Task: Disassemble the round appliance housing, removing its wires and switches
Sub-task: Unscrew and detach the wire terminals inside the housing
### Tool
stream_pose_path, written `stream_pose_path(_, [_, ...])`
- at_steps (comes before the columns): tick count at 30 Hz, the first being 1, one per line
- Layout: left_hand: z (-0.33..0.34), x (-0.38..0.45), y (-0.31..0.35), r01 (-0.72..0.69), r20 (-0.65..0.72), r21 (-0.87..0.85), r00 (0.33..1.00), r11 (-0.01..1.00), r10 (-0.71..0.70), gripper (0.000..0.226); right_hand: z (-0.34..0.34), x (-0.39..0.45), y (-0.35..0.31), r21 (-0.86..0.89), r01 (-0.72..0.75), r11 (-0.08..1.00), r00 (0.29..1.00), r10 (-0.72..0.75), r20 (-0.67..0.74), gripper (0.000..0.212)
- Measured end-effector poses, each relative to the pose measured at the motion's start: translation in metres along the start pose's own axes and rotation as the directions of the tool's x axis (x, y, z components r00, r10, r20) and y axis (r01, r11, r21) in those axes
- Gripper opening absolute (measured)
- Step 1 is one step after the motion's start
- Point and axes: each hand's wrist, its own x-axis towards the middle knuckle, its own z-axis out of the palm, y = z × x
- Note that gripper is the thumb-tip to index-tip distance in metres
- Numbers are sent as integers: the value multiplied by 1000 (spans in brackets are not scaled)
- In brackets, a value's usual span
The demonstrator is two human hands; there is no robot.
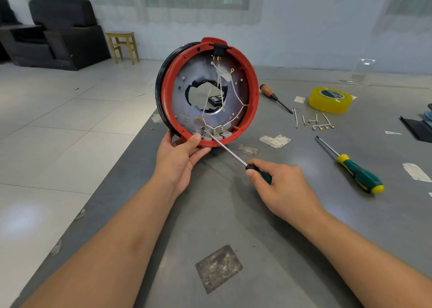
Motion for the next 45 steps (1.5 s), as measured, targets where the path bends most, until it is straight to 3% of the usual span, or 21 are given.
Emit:
stream_pose_path(9, [-4,-1,2,-8,41,64,999,998,6,48,-8,-2,8,20,-8,1000,1000,8,21,22])
stream_pose_path(13, [-6,-1,5,-6,47,72,999,997,2,59,-14,-3,13,15,18,1000,999,-19,37,22])
stream_pose_path(19, [-8,1,6,-13,51,98,999,995,8,42,-21,-1,27,36,4,999,1000,-4,-15,24])
stream_pose_path(37, [-7,7,6,-4,90,40,996,999,0,43,-33,9,36,-61,31,998,994,-24,104,20])
stream_pose_path(42, [-6,6,4,10,110,72,994,997,-18,60,-39,14,27,-125,27,992,988,-7,155,21])
stream_pose_path(45, [-5,7,4,32,105,100,994,994,-42,57,-45,17,23,-137,6,991,980,21,198,19])
